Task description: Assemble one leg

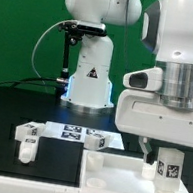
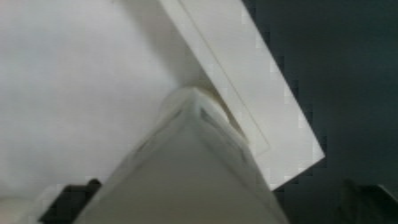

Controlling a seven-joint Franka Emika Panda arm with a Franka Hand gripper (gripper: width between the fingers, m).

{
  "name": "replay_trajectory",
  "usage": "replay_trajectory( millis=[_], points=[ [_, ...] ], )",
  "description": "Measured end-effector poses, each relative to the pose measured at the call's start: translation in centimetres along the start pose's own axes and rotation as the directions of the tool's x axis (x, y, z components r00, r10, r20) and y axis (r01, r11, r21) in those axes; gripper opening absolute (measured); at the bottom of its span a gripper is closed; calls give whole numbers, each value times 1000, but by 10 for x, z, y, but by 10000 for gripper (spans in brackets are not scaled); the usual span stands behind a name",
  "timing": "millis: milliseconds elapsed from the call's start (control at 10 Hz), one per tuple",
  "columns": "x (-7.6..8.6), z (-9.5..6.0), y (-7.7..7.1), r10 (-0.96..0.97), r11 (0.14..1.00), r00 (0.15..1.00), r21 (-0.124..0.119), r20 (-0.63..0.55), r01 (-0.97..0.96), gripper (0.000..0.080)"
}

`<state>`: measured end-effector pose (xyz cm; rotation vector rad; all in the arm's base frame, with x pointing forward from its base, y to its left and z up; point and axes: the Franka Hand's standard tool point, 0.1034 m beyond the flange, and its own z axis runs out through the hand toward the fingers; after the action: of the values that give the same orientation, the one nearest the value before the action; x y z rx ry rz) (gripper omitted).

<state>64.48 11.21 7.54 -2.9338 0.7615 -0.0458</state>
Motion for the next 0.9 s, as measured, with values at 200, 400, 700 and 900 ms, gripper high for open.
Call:
replay_trajectory(
  millis=[200, 400, 700, 900],
  points=[
    [-1, 0, -3, -310, 950, 951, -45, -15, 309, 649],
    [-2, -1, -6, -557, 830, 829, -67, -43, 554, 649],
    [-3, 1, -6, -480, 877, 876, -63, -45, 477, 442],
    [1, 2, -2, -343, 939, 938, -61, -54, 340, 291]
  ],
)
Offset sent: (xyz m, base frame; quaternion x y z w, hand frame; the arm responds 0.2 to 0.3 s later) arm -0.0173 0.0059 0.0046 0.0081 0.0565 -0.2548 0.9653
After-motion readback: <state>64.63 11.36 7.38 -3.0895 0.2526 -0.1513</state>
